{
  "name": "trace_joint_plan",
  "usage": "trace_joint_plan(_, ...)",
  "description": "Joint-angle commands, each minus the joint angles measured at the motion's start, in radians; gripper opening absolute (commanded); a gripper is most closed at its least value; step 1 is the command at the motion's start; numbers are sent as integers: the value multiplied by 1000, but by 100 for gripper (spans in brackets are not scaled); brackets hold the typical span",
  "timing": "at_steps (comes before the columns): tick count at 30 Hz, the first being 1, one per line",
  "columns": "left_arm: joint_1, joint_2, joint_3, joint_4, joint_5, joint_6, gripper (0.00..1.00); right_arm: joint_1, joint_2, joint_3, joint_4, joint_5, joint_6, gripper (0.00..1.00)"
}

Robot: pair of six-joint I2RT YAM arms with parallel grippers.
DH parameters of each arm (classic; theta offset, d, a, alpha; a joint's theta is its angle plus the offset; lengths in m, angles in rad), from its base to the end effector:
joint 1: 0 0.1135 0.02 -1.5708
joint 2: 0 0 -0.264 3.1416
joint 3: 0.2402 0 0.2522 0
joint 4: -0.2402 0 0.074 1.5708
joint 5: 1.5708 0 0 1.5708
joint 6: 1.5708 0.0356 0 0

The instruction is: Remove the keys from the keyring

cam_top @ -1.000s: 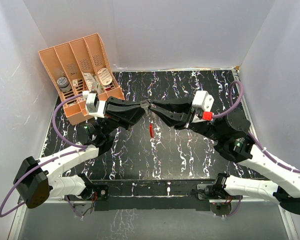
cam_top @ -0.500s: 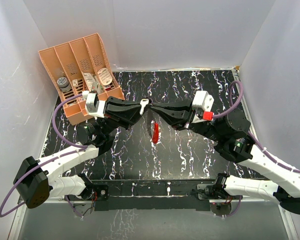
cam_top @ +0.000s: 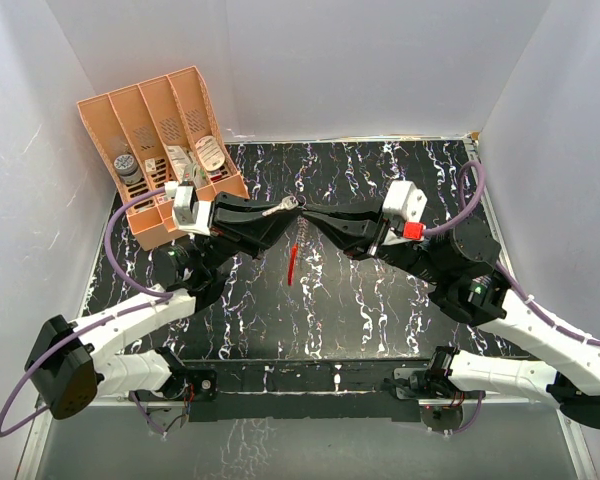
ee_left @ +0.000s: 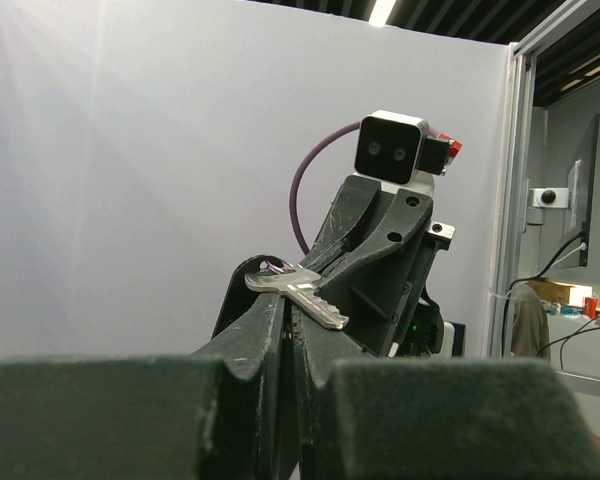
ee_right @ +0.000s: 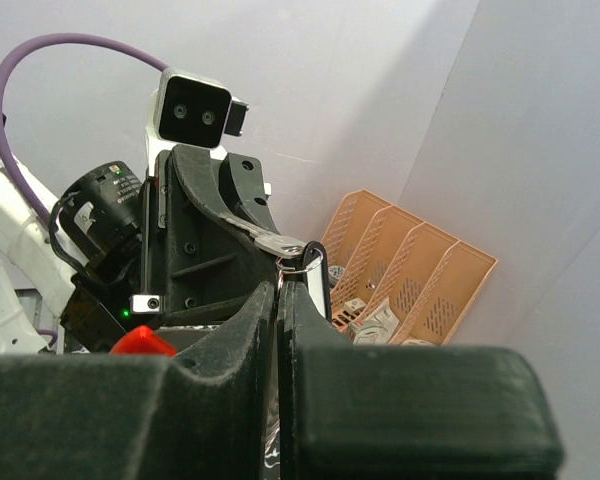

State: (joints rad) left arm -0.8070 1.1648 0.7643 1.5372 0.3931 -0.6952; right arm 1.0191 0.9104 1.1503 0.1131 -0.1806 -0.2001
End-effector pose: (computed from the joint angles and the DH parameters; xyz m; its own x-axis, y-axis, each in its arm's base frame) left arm 0.1352 -0.1609 0.4128 -0.0168 -0.8379 -0.5456 0.9998 -0.0184 -0.0025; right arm 0.0910 0.1601 0.4762 0.3617 0.2146 -0.9073 -0.8716 0.4232 -0.2474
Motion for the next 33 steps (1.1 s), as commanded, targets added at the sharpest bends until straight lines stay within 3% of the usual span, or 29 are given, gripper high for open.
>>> trace_joint_plan(1,-4,-77,-2,23,-18,46,5,-5,-15,49,-41,76,-46,0)
trace_joint_plan(8,-4,-138,-35,-69,-45,123,17,-5,-33,78,-85,97,-74,0)
trace_joint_plan(19,-4,-163,-53,-166,-58,172,19,-5,-35,85,-93,98,-73,0)
trace_joint_plan(33,-4,-281,50,-527,-58,423,27,-5,-37,91,-107,89,-75,0)
